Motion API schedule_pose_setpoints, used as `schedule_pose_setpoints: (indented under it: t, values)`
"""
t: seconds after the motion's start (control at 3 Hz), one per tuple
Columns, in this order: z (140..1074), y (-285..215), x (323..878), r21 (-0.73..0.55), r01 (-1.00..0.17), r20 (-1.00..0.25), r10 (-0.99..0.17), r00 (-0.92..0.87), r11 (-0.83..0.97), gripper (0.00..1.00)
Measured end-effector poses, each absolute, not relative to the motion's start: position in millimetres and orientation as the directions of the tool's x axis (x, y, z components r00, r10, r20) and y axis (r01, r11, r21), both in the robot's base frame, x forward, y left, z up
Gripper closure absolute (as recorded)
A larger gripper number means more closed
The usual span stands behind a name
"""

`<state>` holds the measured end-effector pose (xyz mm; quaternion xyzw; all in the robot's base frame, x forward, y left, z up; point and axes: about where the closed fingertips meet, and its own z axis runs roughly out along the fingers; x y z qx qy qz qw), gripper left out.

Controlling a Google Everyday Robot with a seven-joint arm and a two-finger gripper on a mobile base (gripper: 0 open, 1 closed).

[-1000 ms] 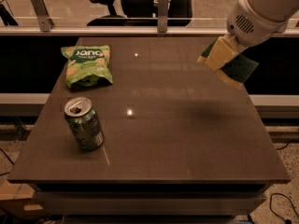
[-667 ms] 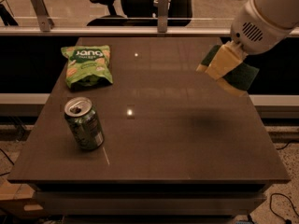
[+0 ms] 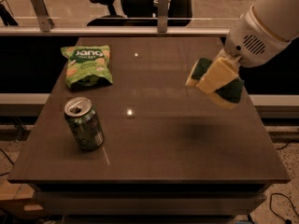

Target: Move sponge near green can

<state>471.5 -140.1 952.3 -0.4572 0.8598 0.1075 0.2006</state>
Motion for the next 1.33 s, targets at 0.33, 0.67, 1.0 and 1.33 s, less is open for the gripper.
schedule_pose_setpoints:
  t: [0.33,0.67,1.0,1.33]
  values:
    - [944.4,-124.6,463.6,0.067,-0.874,-0.483,-0.750,-0.451,0.482,1.00]
    - [936.7,-104.9,456.3,0.131,-0.910,-0.512,-0.760,-0.401,0.393,1.00]
    - [932.7,-86.8,448.4,0.169,-0.934,-0.539,-0.764,-0.354,0.314,1.00]
    - [931.4,-75.2,438.9,0.182,-0.945,-0.555,-0.765,-0.328,0.273,1.00]
